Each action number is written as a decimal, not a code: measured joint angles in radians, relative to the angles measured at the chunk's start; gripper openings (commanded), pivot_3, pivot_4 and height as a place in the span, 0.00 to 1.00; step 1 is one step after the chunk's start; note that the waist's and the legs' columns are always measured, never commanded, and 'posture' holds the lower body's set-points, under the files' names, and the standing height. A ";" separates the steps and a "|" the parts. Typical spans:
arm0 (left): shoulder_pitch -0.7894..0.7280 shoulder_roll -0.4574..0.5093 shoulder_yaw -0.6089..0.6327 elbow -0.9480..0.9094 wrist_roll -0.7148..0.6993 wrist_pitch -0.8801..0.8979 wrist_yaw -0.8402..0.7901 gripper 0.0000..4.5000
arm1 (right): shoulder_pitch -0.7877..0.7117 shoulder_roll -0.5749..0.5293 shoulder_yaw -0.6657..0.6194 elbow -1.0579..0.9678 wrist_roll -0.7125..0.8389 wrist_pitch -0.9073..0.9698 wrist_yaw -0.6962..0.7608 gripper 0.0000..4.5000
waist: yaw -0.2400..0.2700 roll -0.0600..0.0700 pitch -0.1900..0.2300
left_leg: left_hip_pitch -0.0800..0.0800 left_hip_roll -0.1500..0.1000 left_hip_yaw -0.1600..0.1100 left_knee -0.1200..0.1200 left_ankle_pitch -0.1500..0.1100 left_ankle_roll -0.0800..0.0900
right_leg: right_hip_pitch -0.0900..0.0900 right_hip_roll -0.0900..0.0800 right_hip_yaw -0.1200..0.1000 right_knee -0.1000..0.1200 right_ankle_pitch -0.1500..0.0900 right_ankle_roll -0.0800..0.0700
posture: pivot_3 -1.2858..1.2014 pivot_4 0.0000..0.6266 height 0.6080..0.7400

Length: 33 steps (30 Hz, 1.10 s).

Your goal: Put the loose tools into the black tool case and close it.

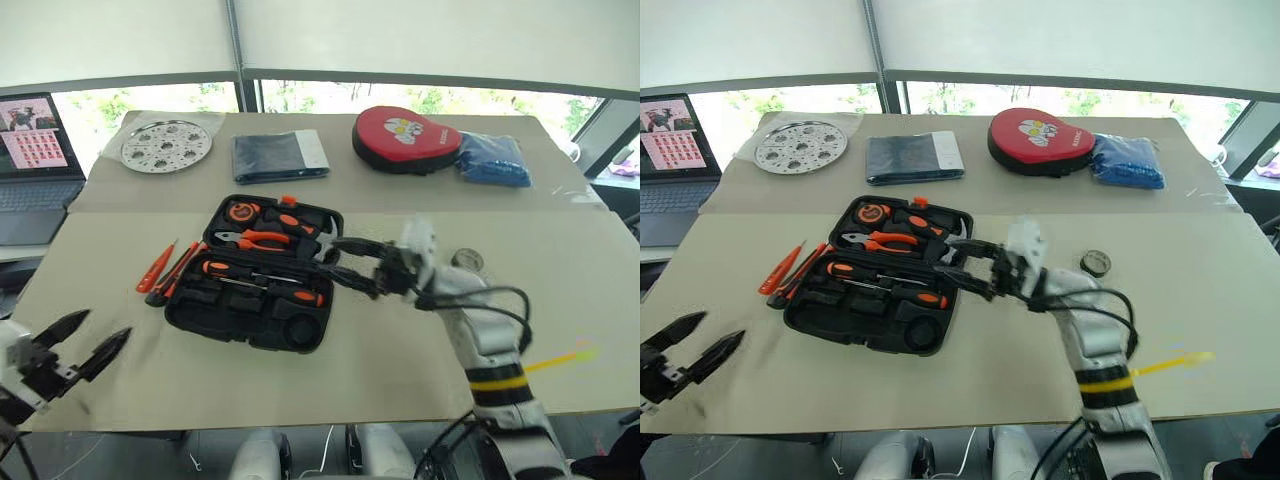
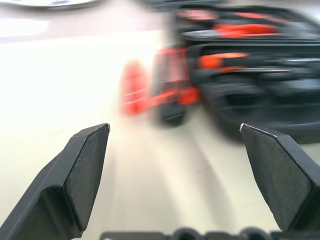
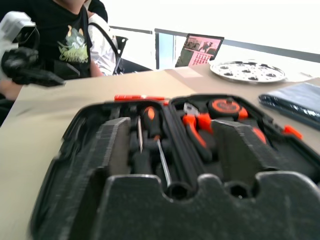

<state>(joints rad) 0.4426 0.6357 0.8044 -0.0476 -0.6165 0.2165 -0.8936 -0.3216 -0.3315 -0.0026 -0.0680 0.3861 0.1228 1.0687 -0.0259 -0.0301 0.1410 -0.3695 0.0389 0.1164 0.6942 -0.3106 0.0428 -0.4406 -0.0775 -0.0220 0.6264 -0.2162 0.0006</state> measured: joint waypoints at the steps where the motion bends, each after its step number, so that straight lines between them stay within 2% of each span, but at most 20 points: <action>1: 0.014 0.000 0.011 0.010 0.007 0.006 0.020 1.00 | 0.015 -0.010 -0.021 -0.005 0.015 -0.021 0.006 1.00 | 0.001 0.000 0.000 | 0.001 0.000 0.000 0.000 -0.001 0.002 | 0.000 0.000 0.000 0.000 0.000 0.000 | 0.52 0.24 1.00; 3: 0.032 0.000 0.027 0.024 0.015 0.033 0.063 1.00 | 0.058 -0.021 -0.053 -0.031 0.053 -0.071 0.039 1.00 | 0.007 0.000 0.000 | 0.002 0.000 -0.001 0.000 -0.001 0.003 | 0.002 0.000 0.000 0.001 0.000 0.000 | 0.52 0.24 1.00; 8: 0.063 0.027 0.042 0.034 0.002 0.275 0.188 1.00 | 0.216 -0.071 -0.155 -0.099 0.140 -0.112 0.060 1.00 | 0.019 -0.001 0.000 | 0.003 0.001 -0.001 0.001 -0.001 0.002 | 0.002 0.000 0.000 0.003 0.000 0.000 | 0.52 0.24 1.00; 10: 0.008 0.072 0.043 0.017 -0.039 0.359 0.206 1.00 | 0.218 -0.069 -0.159 -0.149 0.160 -0.111 0.035 1.00 | 0.023 -0.001 0.001 | 0.003 0.001 -0.002 0.001 0.001 0.000 | 0.002 0.000 -0.001 0.004 0.001 -0.002 | 0.52 0.24 1.00; 13: -0.108 0.194 0.020 -0.013 -0.095 0.490 0.209 1.00 | 0.210 -0.081 -0.157 -0.253 0.194 -0.092 0.002 1.00 | 0.028 -0.001 0.001 | 0.003 0.003 -0.002 0.001 0.003 -0.003 | 0.002 0.001 -0.002 0.004 0.003 -0.005 | 0.52 0.24 1.00; 14: -0.168 0.259 -0.014 -0.018 -0.096 0.540 0.217 1.00 | 0.199 -0.094 -0.147 -0.286 0.204 -0.076 -0.009 1.00 | 0.030 -0.001 0.001 | 0.003 0.003 -0.002 0.001 0.004 -0.004 | 0.002 0.002 -0.003 0.004 0.003 -0.005 | 0.52 0.24 1.00; 18: -0.408 0.376 -0.170 0.010 -0.064 0.660 0.294 1.00 | 0.169 -0.113 -0.115 -0.347 0.226 -0.029 -0.046 1.00 | 0.032 -0.001 0.001 | 0.004 0.002 -0.002 0.000 0.005 -0.004 | 0.002 0.003 -0.002 0.005 0.004 -0.006 | 0.52 0.24 1.00; 22: -0.703 0.375 -0.416 0.166 0.033 0.697 0.329 1.00 | 0.135 -0.121 -0.083 -0.355 0.223 -0.001 -0.086 1.00 | 0.025 -0.001 0.001 | 0.003 -0.003 -0.001 0.000 0.010 -0.012 | 0.001 0.003 -0.002 0.005 0.004 -0.006 | 0.52 0.24 1.00; 26: -0.884 0.342 -0.598 0.362 0.131 0.668 0.277 1.00 | 0.117 -0.125 -0.065 -0.354 0.219 0.011 -0.111 1.00 | 0.019 -0.002 0.001 | 0.000 -0.004 0.000 0.000 0.010 -0.012 | -0.001 0.004 -0.002 0.004 0.003 -0.005 | 0.52 0.24 1.00; 29: -0.979 0.312 -0.686 0.496 0.199 0.625 0.234 1.00 | 0.111 -0.126 -0.055 -0.352 0.215 0.010 -0.113 1.00 | 0.016 -0.003 0.002 | 0.000 -0.004 0.000 0.000 0.010 -0.011 | 0.000 0.004 -0.002 0.003 0.002 -0.004 | 0.52 0.24 1.00; 33: -1.078 0.268 -0.743 0.633 0.276 0.548 0.205 1.00 | 0.147 -0.130 -0.056 -0.341 0.214 -0.007 -0.106 1.00 | 0.023 -0.003 0.002 | -0.001 -0.005 0.000 0.001 0.009 -0.009 | 0.000 0.003 -0.002 0.003 0.001 -0.001 | 0.52 0.24 1.00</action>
<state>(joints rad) -0.6354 0.9039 0.0614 0.5857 -0.3403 0.7647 -0.6888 -0.1751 -0.4611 -0.0582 -0.4092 0.6003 0.1161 0.9629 -0.0032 -0.0335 0.1427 -0.3701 0.0334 0.1160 0.6953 -0.3016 0.0335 -0.4403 -0.0746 -0.0241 0.6296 -0.2152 -0.0008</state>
